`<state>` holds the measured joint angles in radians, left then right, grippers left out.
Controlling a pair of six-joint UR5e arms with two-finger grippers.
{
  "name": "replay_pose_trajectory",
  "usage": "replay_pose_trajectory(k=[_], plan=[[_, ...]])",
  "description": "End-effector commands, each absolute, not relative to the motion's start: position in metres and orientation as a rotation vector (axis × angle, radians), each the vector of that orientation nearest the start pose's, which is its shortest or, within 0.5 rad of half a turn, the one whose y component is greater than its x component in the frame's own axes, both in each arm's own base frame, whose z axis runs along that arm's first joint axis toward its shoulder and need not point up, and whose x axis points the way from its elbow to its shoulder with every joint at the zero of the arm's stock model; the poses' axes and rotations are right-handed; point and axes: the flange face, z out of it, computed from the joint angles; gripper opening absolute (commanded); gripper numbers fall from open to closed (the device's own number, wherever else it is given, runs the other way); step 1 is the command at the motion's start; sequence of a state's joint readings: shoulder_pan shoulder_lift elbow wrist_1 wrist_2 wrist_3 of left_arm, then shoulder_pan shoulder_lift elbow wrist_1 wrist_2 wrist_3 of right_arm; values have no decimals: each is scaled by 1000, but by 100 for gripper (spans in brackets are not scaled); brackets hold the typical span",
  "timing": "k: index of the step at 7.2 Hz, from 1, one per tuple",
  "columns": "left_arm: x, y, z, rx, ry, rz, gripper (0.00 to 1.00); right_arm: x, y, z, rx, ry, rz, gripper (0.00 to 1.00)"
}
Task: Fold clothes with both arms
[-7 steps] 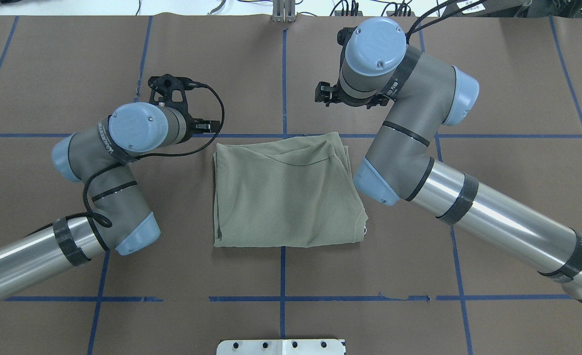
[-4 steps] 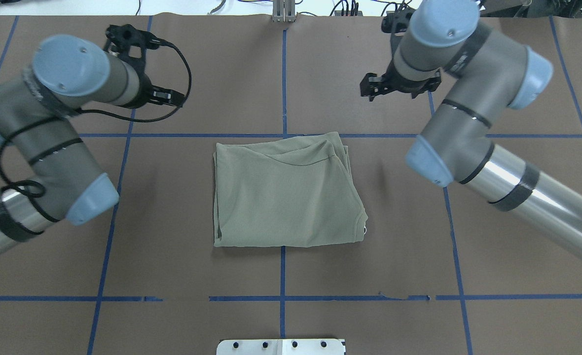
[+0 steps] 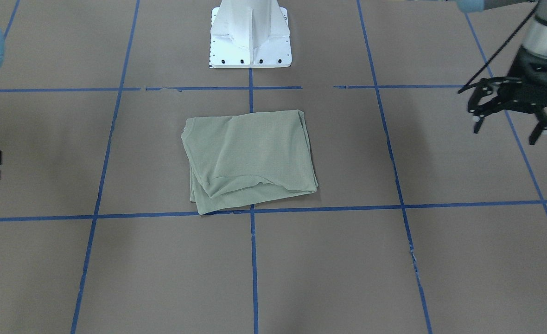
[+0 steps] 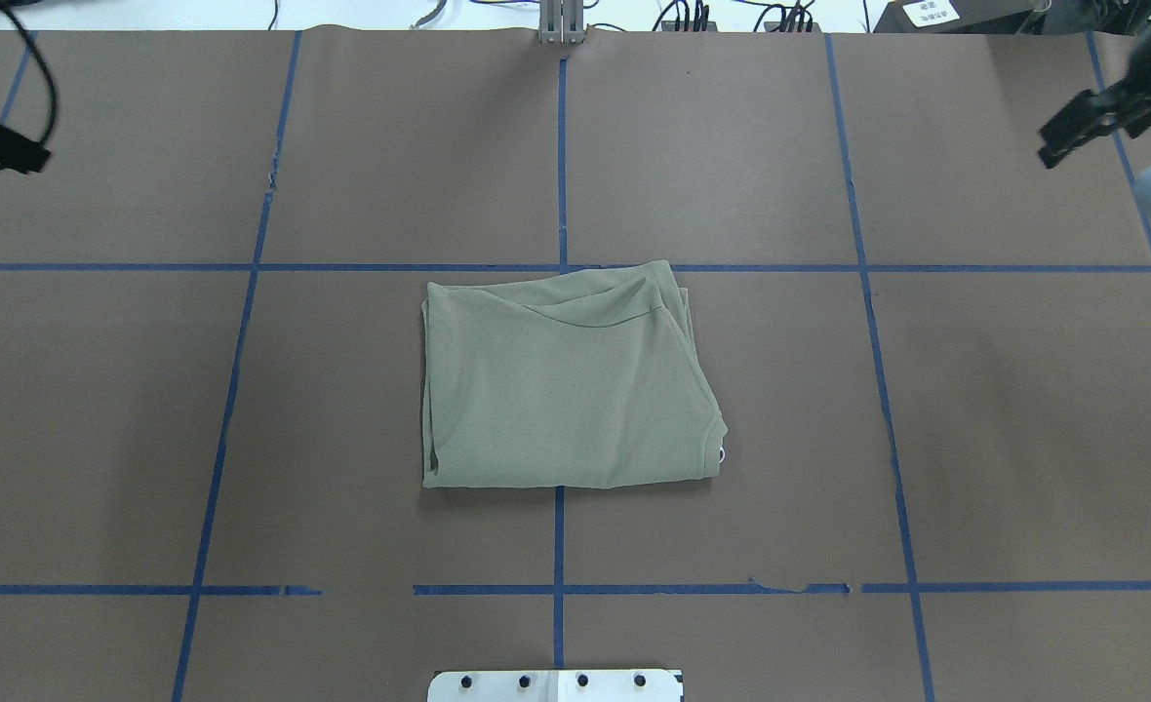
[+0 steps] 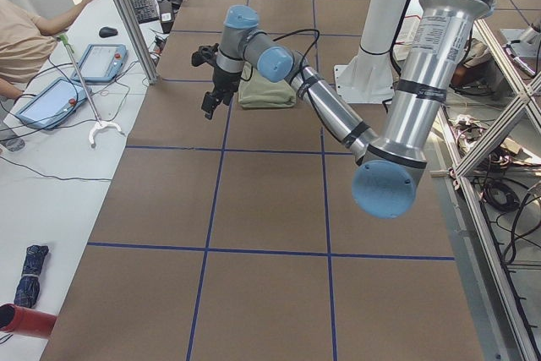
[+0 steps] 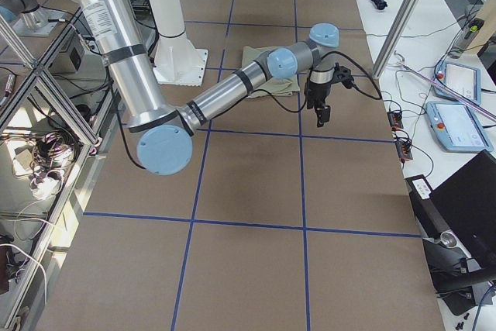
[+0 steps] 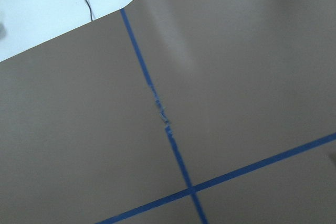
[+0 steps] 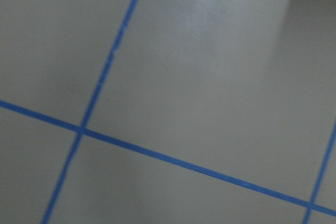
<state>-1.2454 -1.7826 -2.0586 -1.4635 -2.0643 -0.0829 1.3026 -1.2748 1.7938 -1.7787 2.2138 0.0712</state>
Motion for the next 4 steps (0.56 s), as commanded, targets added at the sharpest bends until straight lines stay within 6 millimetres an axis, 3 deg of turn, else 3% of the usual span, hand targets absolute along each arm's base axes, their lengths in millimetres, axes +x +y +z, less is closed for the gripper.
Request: replay_pose_trajectory(k=[1, 2, 3, 4], plan=[[-43, -503, 441, 399, 634, 343, 100, 16, -515, 539, 78, -714, -226, 100], [-51, -486, 506, 276, 648, 290, 100, 23, -467, 599, -24, -704, -183, 100], [-55, -485, 532, 234, 649, 275, 100, 35, -448, 617, -56, -710, -140, 100], [-74, -478, 538, 235, 644, 236, 100, 43, -432, 625, -56, -711, -121, 100]])
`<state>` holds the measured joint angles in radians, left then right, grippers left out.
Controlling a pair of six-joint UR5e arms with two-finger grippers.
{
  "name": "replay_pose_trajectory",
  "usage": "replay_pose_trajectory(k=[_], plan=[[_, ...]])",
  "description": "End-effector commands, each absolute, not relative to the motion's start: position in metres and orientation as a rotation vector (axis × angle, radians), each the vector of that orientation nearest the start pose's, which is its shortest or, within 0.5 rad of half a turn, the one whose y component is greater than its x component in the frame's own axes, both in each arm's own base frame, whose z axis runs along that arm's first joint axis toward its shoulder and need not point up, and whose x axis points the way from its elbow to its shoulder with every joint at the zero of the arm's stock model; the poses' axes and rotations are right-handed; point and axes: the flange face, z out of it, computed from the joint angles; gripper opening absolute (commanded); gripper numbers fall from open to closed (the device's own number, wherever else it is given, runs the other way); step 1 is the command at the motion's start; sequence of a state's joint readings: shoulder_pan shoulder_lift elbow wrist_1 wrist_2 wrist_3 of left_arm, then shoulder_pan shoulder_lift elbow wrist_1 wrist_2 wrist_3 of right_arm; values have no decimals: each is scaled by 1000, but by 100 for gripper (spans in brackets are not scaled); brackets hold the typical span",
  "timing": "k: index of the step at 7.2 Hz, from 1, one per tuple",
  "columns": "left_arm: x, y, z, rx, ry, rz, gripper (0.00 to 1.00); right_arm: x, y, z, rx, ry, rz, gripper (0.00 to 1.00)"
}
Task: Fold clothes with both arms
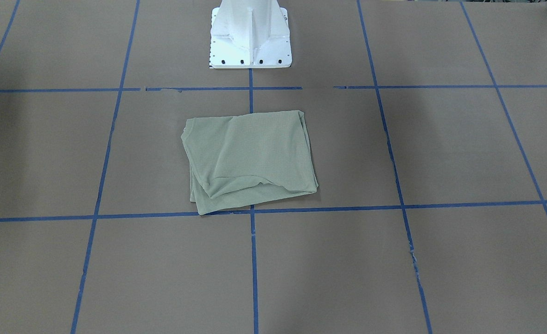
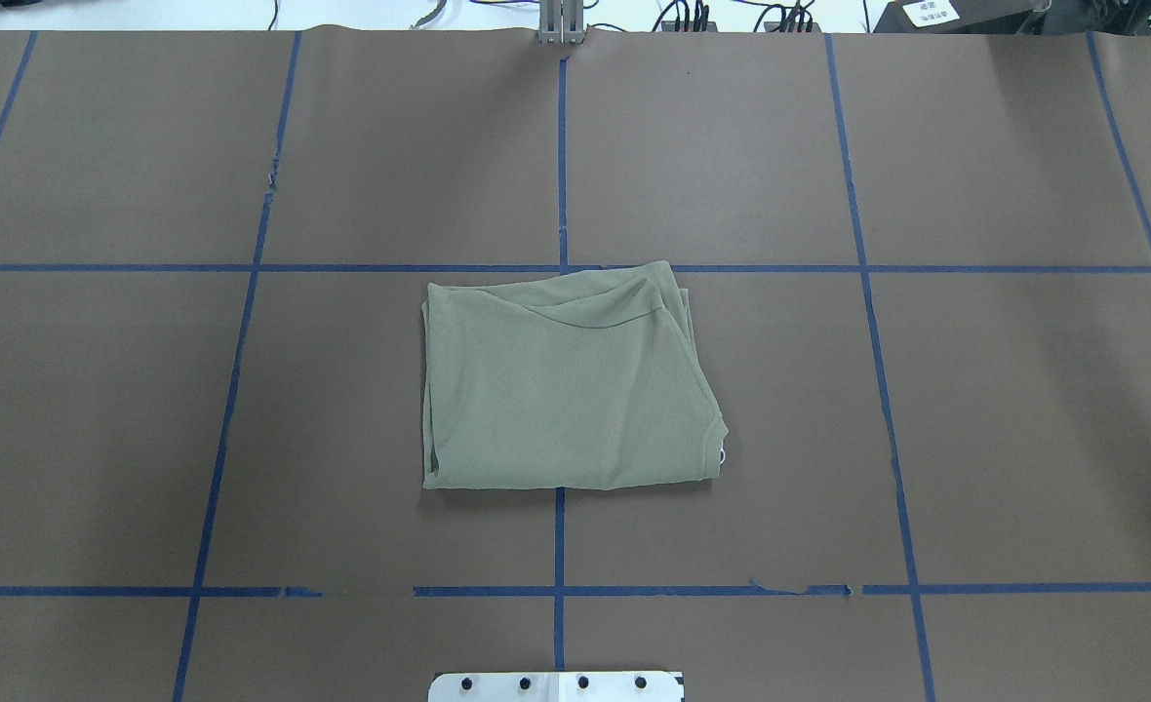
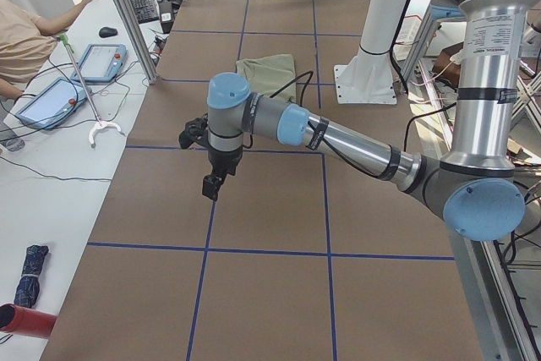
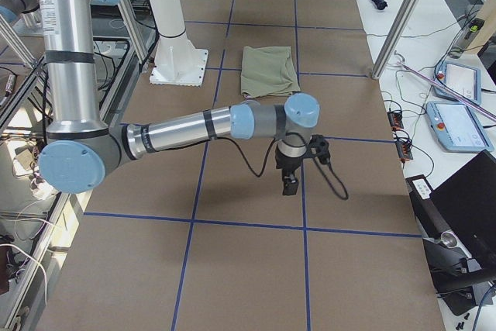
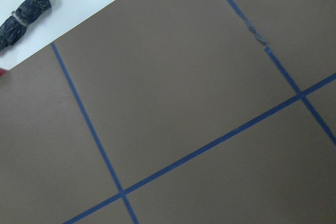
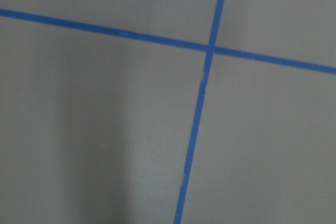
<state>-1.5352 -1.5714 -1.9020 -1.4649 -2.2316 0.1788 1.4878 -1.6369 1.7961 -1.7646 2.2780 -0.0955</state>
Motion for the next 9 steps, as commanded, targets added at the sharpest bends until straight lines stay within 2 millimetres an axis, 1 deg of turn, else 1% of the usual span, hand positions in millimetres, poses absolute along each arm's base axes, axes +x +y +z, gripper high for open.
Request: replay_pose_trajectory(k=[1, 2, 3, 4, 5, 6, 7, 8, 9], plan=[[-79, -460, 555, 212, 650, 231, 100, 52, -414, 639, -33, -715, -110, 100], [-89, -434, 575, 210, 707, 239, 100, 56, -399, 647, -1, -734, -103, 100], [-86, -415, 584, 193, 804, 216, 100, 57, -396, 647, 4, -743, -98, 100], [-86, -411, 593, 172, 811, 202, 100, 57, -396, 647, 5, -743, -99, 100], [-86, -410, 592, 175, 806, 206, 100, 57, -395, 648, 6, -743, -102, 100], [-85, -402, 601, 154, 808, 200, 100, 57, -396, 647, 10, -744, -104, 100], [-83, -404, 598, 153, 807, 201, 100, 57, -395, 647, 8, -745, -104, 100], [-82, -404, 611, 126, 814, 184, 100, 57, -395, 648, 7, -745, -103, 100], [-82, -401, 621, 109, 816, 176, 100, 57, -394, 650, 2, -745, -100, 100]])
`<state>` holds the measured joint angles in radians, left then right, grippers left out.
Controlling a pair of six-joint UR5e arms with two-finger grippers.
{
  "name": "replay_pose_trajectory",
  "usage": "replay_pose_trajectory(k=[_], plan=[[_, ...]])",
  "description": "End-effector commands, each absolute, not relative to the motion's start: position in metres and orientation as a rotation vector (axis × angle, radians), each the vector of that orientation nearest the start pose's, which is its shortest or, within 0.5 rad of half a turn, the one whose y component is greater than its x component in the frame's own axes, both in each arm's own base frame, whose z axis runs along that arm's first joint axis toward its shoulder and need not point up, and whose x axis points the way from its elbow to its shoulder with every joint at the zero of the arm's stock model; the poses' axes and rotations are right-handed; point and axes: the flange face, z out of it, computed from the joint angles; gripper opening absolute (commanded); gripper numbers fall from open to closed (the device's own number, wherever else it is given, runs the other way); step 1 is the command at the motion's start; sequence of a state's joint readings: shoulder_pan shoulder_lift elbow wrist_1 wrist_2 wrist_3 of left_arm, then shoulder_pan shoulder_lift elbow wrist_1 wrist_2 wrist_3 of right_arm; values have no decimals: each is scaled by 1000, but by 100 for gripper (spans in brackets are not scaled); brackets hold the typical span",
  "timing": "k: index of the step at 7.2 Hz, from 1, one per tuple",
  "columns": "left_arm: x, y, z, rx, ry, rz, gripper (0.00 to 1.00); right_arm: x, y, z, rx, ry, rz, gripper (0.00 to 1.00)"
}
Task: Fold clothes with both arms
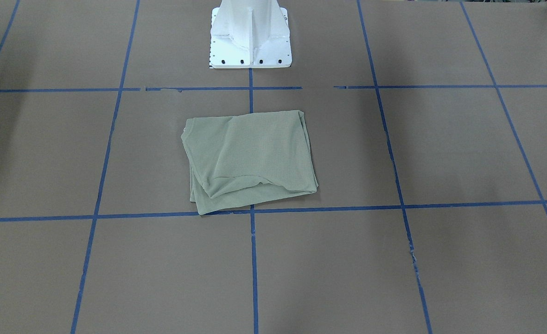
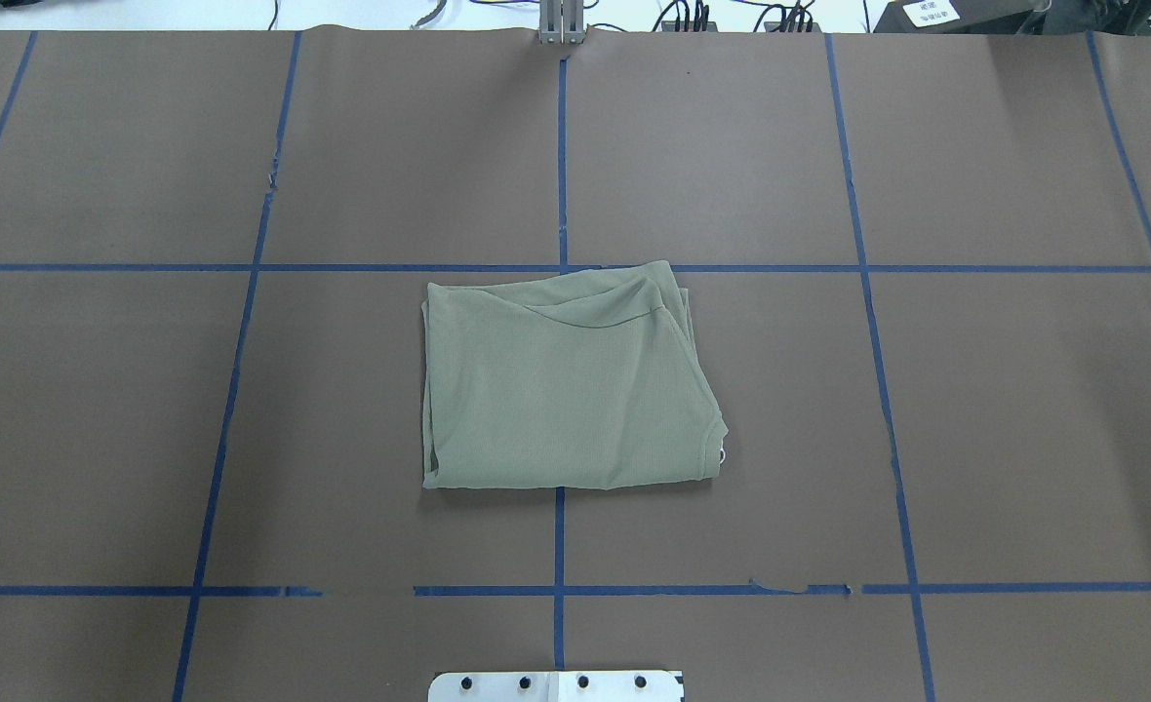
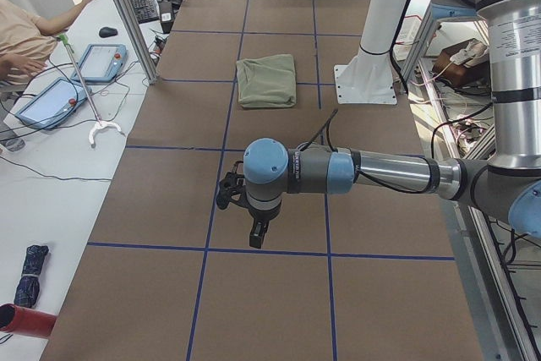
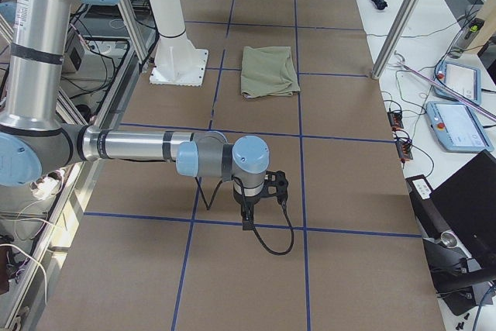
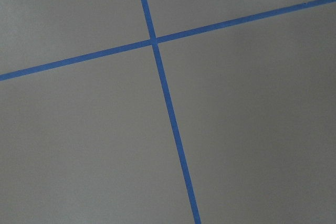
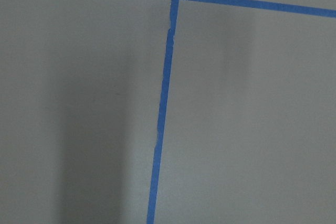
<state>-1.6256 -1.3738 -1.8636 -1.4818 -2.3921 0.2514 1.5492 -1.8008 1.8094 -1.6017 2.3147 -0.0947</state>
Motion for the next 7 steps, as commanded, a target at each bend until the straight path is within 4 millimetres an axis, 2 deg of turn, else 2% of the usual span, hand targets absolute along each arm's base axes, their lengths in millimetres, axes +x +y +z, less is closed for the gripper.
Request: replay_pose_trajectory(k=[1, 2, 3, 4, 7], plan=[[-82, -400, 629, 97, 818, 172, 100, 57, -393, 651, 1, -748, -99, 100], [-82, -395, 633, 119, 796, 185, 100, 57, -393, 652, -3, -748, -97, 100], [-85, -398, 632, 155, 751, 204, 100, 57, -392, 654, -7, -748, -95, 100], [-87, -403, 621, 178, 730, 214, 100, 57, -393, 652, -3, -748, -97, 100], [-87, -403, 622, 181, 729, 221, 100, 57, -395, 648, 5, -746, -99, 100]])
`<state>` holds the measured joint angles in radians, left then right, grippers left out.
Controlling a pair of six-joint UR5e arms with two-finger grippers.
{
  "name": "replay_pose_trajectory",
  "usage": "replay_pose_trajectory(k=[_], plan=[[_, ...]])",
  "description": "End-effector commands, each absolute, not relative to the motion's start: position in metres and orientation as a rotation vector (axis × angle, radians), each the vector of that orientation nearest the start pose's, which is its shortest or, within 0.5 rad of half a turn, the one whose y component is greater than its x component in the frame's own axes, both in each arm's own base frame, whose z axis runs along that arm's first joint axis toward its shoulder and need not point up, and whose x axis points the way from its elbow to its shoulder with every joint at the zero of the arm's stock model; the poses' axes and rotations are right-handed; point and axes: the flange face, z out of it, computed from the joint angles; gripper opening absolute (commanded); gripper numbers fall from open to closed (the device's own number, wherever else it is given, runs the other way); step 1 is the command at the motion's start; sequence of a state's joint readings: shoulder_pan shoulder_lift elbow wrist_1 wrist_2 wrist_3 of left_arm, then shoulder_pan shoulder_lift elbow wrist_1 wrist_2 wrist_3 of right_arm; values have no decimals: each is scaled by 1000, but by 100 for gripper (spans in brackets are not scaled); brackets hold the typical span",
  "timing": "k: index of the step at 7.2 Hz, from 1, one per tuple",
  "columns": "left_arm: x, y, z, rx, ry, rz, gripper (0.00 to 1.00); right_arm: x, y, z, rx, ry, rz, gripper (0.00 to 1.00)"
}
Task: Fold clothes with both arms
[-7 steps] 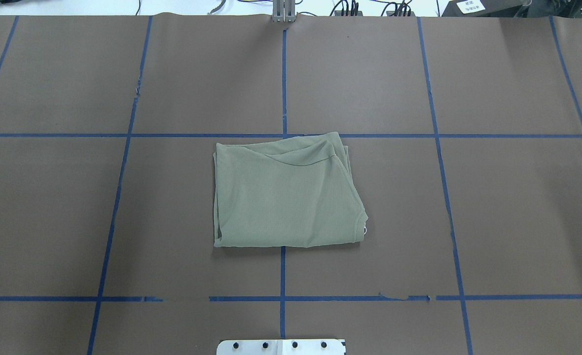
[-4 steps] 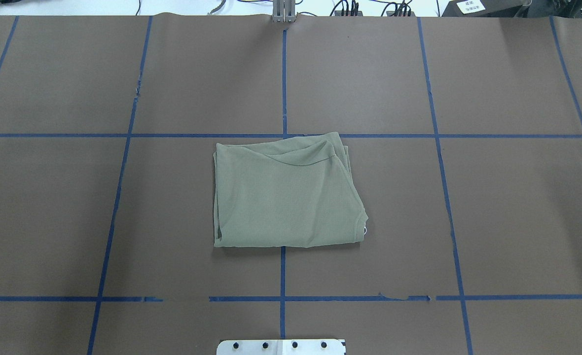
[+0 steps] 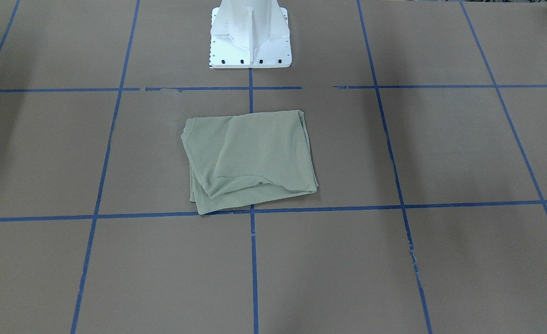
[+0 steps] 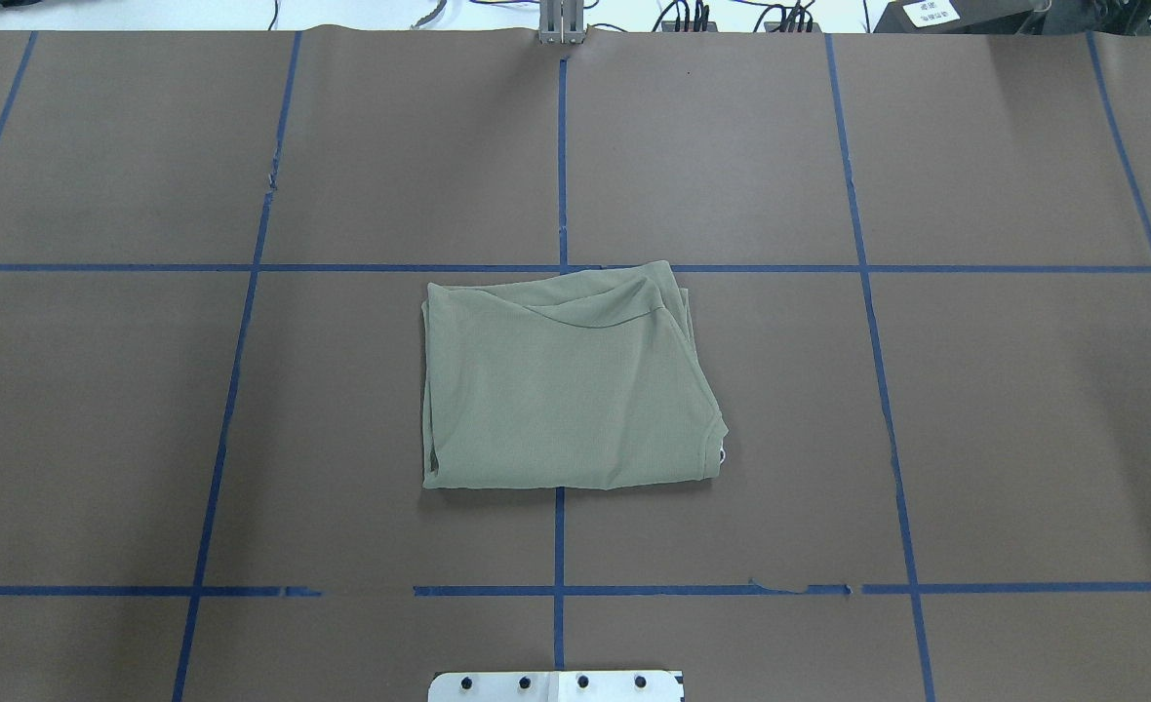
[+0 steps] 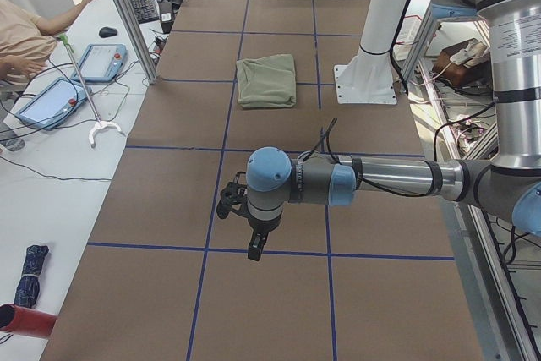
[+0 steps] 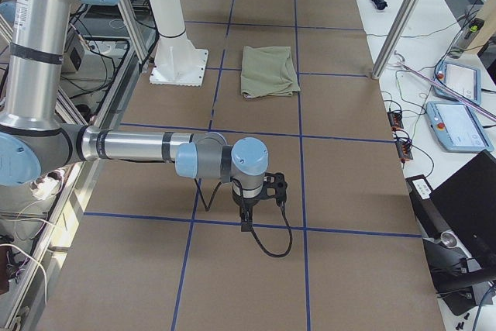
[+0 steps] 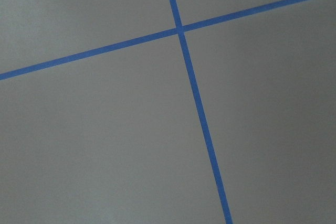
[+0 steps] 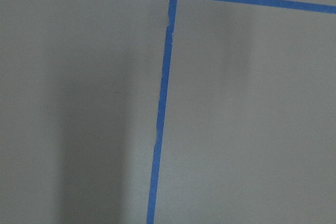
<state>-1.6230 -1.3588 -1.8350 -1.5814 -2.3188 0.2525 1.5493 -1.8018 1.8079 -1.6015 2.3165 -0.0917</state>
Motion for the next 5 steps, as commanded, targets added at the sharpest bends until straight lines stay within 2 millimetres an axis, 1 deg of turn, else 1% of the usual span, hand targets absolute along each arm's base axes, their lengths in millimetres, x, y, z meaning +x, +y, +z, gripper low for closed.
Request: replay_pose_trajectory(k=[1, 3, 5], plan=[[-87, -404, 622, 182, 730, 222, 100, 57, -391, 653, -7, -746, -93, 100], [-86, -402, 622, 181, 732, 222, 100, 58, -396, 644, 15, -747, -103, 100], [-86, -402, 621, 183, 738, 222, 100, 56, -397, 639, 21, -813, -91, 100]])
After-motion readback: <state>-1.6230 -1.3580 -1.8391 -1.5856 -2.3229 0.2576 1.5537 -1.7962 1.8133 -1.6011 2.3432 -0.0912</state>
